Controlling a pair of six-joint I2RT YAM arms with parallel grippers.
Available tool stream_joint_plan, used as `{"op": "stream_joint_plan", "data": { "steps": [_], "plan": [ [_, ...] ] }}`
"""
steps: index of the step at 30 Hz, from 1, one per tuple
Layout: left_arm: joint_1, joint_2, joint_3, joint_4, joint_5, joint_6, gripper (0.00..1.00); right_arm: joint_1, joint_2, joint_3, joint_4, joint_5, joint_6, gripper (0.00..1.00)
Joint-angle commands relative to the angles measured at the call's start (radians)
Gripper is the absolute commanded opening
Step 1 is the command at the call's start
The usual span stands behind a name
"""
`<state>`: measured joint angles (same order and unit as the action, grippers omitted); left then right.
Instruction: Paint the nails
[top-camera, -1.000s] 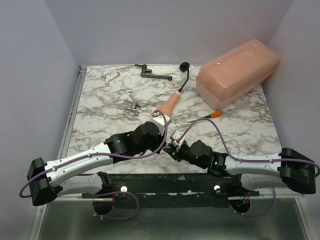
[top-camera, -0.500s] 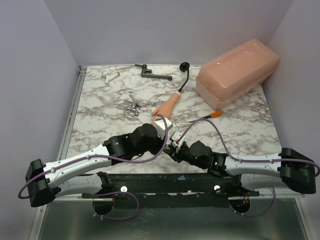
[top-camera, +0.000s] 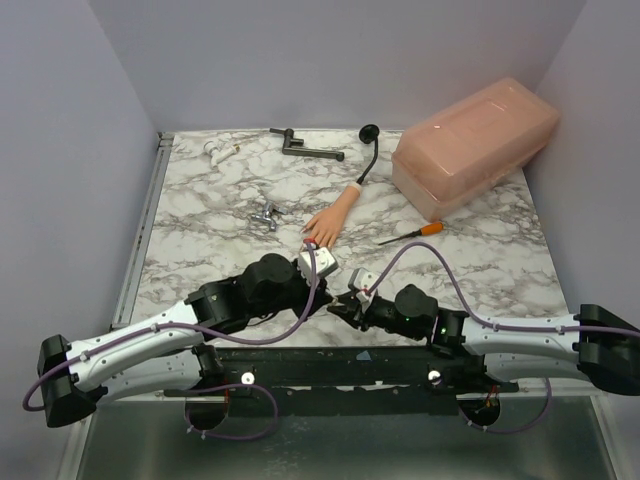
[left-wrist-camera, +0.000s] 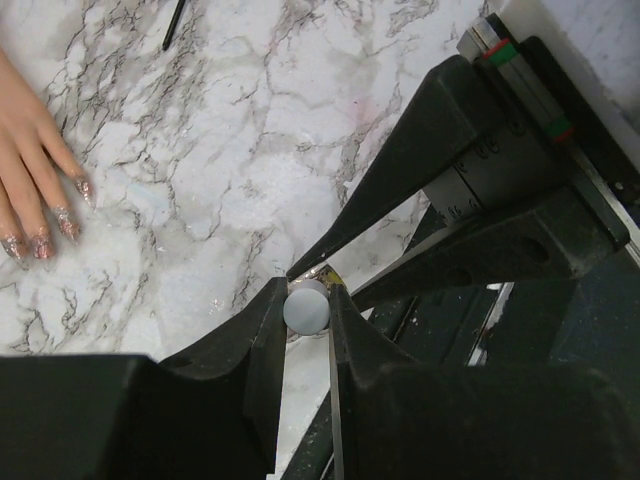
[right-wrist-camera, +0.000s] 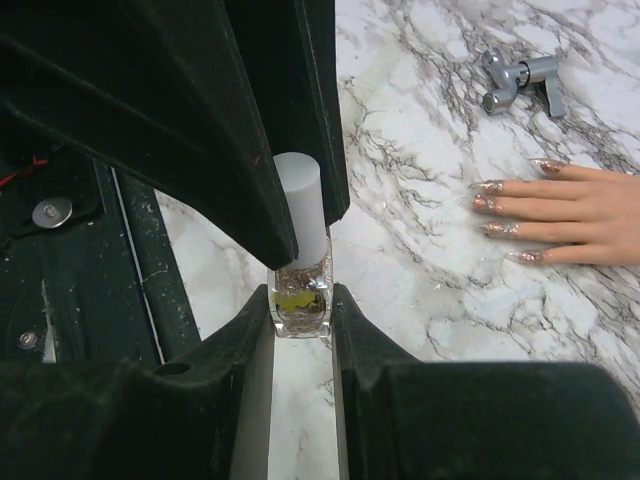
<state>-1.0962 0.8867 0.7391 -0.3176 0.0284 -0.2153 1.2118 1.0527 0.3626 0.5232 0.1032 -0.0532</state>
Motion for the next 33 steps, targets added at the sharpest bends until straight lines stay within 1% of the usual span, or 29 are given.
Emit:
{"op": "stream_joint_plan", "data": {
  "steps": [1, 3, 6, 8, 9, 10, 11, 13, 16, 17, 19, 22, 25, 28, 32, 33],
  "plan": [
    [-0.017, -0.041, -0.029, 0.039, 0.180, 0.055, 0.00, -0.006, 0.011, 0.009, 0.065, -0.015, -0.020, 0.01],
    [-0.018, -0.040, -0.032, 0.043, 0.189, 0.062, 0.00, -0.005, 0.019, 0.016, 0.060, -0.016, -0.022, 0.01],
    [-0.018, -0.023, -0.029, 0.042, 0.173, 0.053, 0.03, -0.006, 0.028, 0.022, 0.058, -0.008, -0.018, 0.01],
    [-0.018, -0.013, -0.026, 0.041, 0.170, 0.043, 0.09, -0.005, 0.034, 0.026, 0.057, -0.002, -0.016, 0.01],
    [-0.017, -0.011, -0.023, 0.039, 0.166, 0.038, 0.15, -0.006, 0.038, 0.028, 0.055, -0.001, -0.016, 0.01],
    [-0.017, -0.011, -0.021, 0.037, 0.155, 0.032, 0.23, -0.006, 0.039, 0.031, 0.054, 0.000, -0.016, 0.01],
    [-0.017, -0.012, -0.018, 0.035, 0.134, 0.024, 0.34, -0.006, 0.042, 0.032, 0.052, -0.001, -0.016, 0.01],
    [-0.017, -0.015, -0.014, 0.025, 0.068, 0.004, 0.53, -0.005, 0.042, 0.033, 0.051, 0.001, -0.015, 0.01],
    [-0.018, -0.020, 0.014, -0.009, 0.023, -0.026, 0.71, -0.005, 0.037, 0.032, 0.051, 0.004, -0.013, 0.01],
    [-0.017, -0.022, 0.028, -0.022, 0.010, -0.040, 0.73, -0.006, 0.036, 0.029, 0.051, 0.005, -0.013, 0.01],
    [-0.017, -0.022, 0.061, -0.060, -0.017, -0.074, 0.74, -0.005, 0.036, 0.030, 0.052, 0.010, -0.010, 0.01],
    [-0.017, -0.003, 0.121, -0.145, -0.099, -0.142, 0.74, -0.006, 0.039, 0.032, 0.052, 0.016, -0.008, 0.01],
    [-0.017, 0.022, 0.162, -0.215, -0.143, -0.188, 0.72, -0.005, 0.043, 0.035, 0.052, 0.022, -0.007, 0.01],
    [-0.016, 0.038, 0.178, -0.253, -0.174, -0.226, 0.66, -0.006, 0.043, 0.035, 0.052, 0.026, -0.007, 0.01],
    [-0.017, 0.049, 0.186, -0.275, -0.196, -0.267, 0.55, -0.006, 0.044, 0.035, 0.054, 0.033, -0.004, 0.01],
    [-0.017, 0.051, 0.188, -0.280, -0.199, -0.278, 0.54, -0.006, 0.044, 0.035, 0.054, 0.033, -0.002, 0.01]
  ]
}}
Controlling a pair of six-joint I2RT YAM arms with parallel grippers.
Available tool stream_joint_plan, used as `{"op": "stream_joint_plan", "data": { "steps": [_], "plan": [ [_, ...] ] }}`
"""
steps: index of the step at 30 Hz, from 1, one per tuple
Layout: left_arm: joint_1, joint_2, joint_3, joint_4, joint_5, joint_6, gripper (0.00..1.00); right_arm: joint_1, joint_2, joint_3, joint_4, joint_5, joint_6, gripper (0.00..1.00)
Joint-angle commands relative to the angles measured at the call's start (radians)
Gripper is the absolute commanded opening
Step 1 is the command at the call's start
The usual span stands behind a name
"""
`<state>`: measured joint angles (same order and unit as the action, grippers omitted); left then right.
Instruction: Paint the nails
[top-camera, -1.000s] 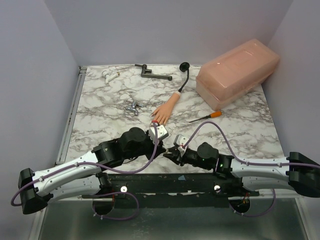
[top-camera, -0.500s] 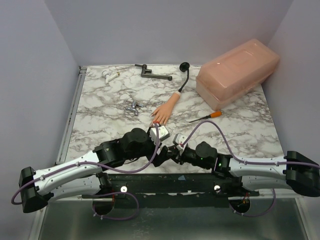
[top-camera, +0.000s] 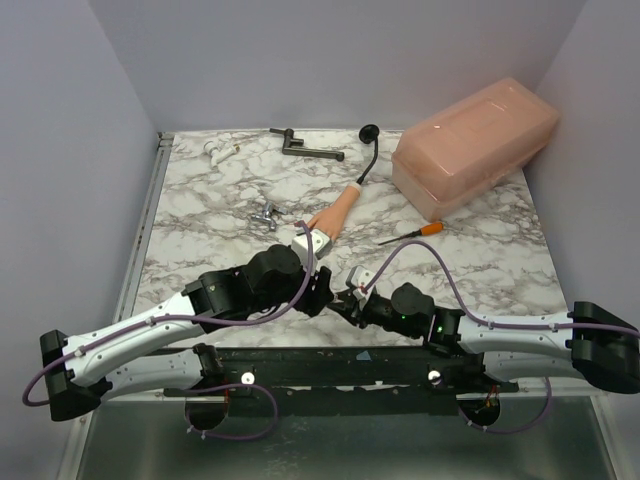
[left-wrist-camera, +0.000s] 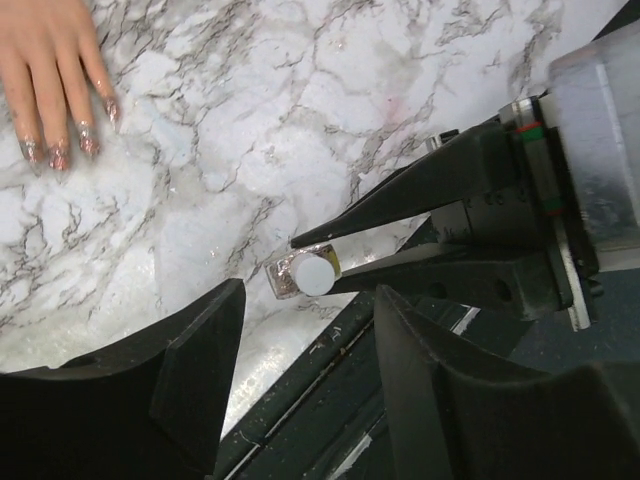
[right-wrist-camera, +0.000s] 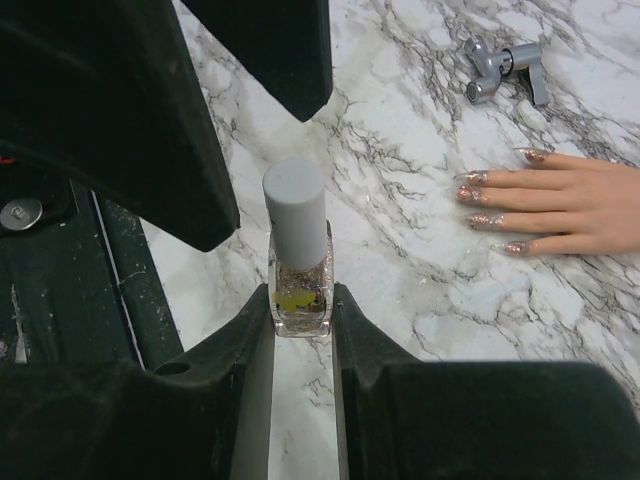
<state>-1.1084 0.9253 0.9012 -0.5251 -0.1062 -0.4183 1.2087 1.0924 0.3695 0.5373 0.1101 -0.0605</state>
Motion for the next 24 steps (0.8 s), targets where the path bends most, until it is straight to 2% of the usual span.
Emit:
{"op": "stream_joint_plan", "data": {
  "steps": [1, 11, 16, 24],
  "plan": [
    [-0.006, 0.013, 0.027, -0.074, -0.067, -0.084, 0.54, -0.002, 0.004, 0.028, 0.039, 0.026, 0.005, 0.01],
    [-0.007, 0.025, -0.019, 0.021, -0.037, -0.105, 0.49, -0.002, 0.014, 0.035, 0.038, 0.031, 0.007, 0.01],
    [-0.007, 0.069, -0.007, 0.020, -0.033, -0.105, 0.40, -0.003, 0.017, 0.036, 0.036, 0.036, 0.007, 0.01],
    [-0.006, 0.091, -0.007, 0.017, -0.041, -0.117, 0.32, -0.003, 0.016, 0.036, 0.037, 0.038, 0.008, 0.00]
  ]
}}
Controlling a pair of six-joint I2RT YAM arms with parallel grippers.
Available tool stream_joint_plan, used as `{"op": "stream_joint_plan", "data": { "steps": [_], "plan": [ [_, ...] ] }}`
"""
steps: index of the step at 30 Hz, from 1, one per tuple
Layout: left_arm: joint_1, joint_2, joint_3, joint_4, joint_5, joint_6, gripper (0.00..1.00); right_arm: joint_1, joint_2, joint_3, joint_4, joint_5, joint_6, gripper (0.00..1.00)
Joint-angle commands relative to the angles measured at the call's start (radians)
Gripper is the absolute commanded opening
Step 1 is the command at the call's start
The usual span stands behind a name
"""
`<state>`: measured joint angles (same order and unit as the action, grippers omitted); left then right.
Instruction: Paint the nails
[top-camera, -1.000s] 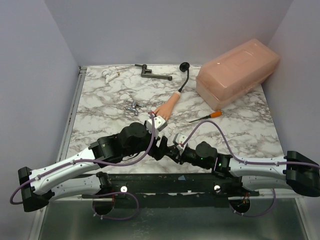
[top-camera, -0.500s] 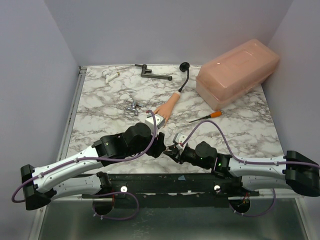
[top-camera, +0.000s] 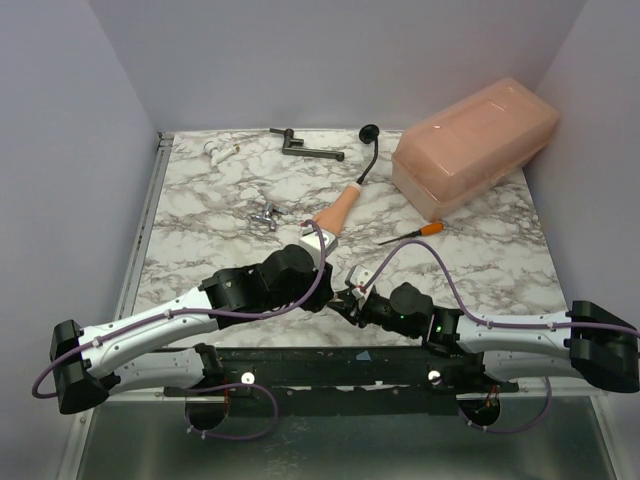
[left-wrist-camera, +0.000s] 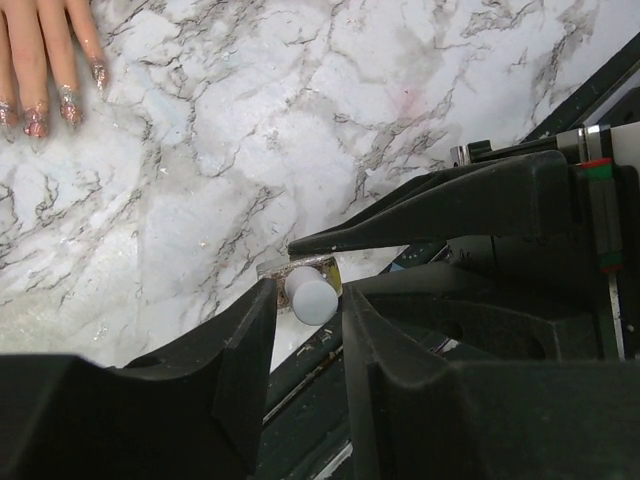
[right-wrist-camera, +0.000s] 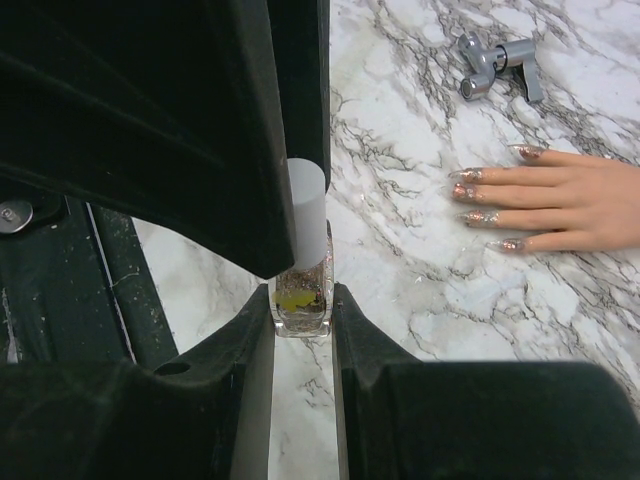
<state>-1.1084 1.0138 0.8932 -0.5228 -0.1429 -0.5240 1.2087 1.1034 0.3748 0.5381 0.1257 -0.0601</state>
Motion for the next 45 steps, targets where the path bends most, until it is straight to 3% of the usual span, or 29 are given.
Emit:
{"op": "stream_joint_plan", "data": {
  "steps": [1, 12, 29, 32, 40, 45],
  "plan": [
    [-0.007, 0.003, 0.001, 0.015, -0.004, -0.013, 0.30, -0.002, 0.005, 0.030, 0.036, 0.022, 0.008, 0.01],
    [-0.022, -0.004, -0.023, 0.061, 0.064, 0.077, 0.05, -0.002, 0.001, 0.027, 0.037, 0.029, 0.011, 0.01],
    [-0.025, -0.024, -0.058, 0.108, 0.240, 0.335, 0.04, -0.002, -0.008, 0.022, 0.039, 0.019, 0.009, 0.01],
    [-0.025, -0.047, -0.078, 0.122, 0.245, 0.357, 0.09, -0.003, -0.008, 0.021, 0.040, 0.018, 0.009, 0.01],
    [-0.025, -0.103, -0.090, 0.129, 0.218, 0.322, 0.48, -0.003, -0.003, 0.025, 0.039, 0.022, 0.009, 0.01],
    [-0.024, -0.094, -0.026, 0.030, 0.113, 0.242, 0.54, -0.003, -0.002, 0.026, 0.039, 0.021, 0.009, 0.01]
  ]
}}
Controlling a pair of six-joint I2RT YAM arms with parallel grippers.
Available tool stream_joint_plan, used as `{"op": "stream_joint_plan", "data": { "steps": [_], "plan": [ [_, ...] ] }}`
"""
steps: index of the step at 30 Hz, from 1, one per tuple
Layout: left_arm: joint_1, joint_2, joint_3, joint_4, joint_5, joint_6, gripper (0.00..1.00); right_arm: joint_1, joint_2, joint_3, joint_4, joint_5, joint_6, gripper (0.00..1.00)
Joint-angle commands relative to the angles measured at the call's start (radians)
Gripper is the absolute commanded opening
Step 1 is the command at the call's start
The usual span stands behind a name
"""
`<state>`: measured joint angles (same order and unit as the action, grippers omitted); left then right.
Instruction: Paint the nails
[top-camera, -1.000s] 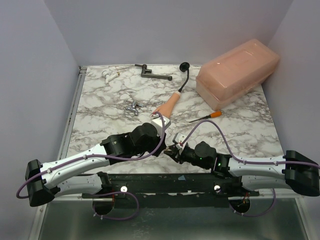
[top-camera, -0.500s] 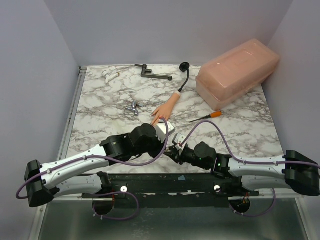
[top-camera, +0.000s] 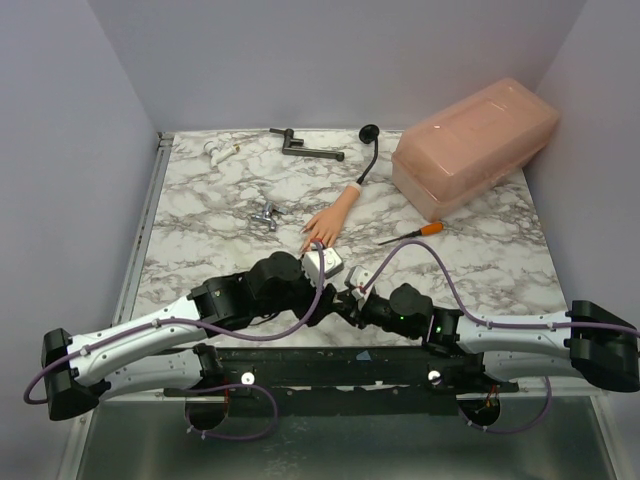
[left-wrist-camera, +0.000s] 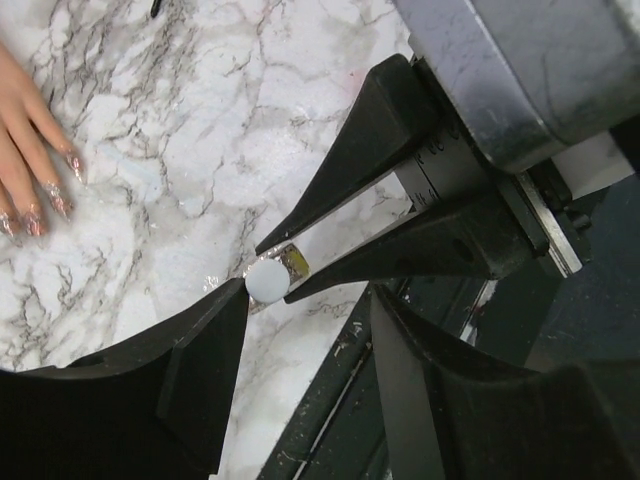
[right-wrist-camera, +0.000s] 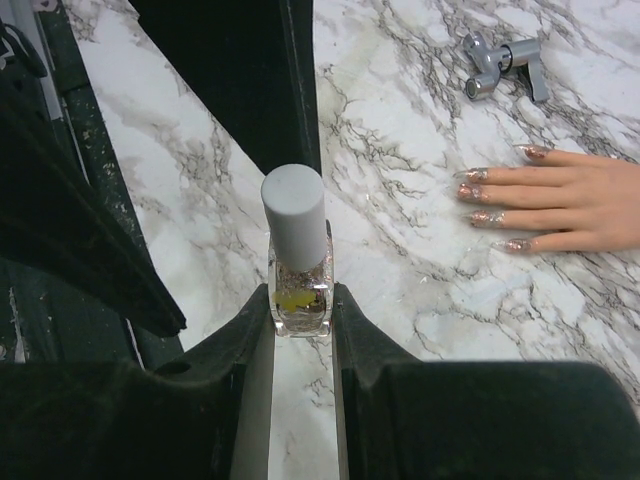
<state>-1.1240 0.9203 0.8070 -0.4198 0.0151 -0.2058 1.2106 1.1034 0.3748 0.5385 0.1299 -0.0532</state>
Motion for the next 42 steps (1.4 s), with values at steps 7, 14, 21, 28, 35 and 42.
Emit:
{"op": "stream_joint_plan", "data": {
  "steps": [7, 14, 21, 28, 35, 42],
  "plan": [
    [-0.010, 0.066, 0.151, -0.210, -0.164, -0.199, 0.43, -0.004, -0.001, 0.025, 0.038, 0.019, 0.003, 0.01],
    [-0.008, 0.086, 0.166, -0.209, -0.188, -0.264, 0.40, -0.004, -0.002, 0.025, 0.038, 0.019, 0.003, 0.01],
    [-0.015, 0.125, 0.167, -0.172, -0.181, -0.294, 0.41, -0.005, 0.002, 0.027, 0.038, 0.019, 0.003, 0.01],
    [-0.021, 0.170, 0.188, -0.174, -0.215, -0.303, 0.34, -0.004, -0.005, 0.024, 0.040, 0.020, 0.003, 0.01],
    [-0.033, 0.188, 0.192, -0.166, -0.234, -0.303, 0.25, -0.005, -0.005, 0.022, 0.041, 0.020, 0.004, 0.01],
    [-0.054, 0.197, 0.178, -0.158, -0.227, -0.273, 0.12, -0.004, -0.011, 0.019, 0.043, 0.020, 0.004, 0.01]
  ]
}}
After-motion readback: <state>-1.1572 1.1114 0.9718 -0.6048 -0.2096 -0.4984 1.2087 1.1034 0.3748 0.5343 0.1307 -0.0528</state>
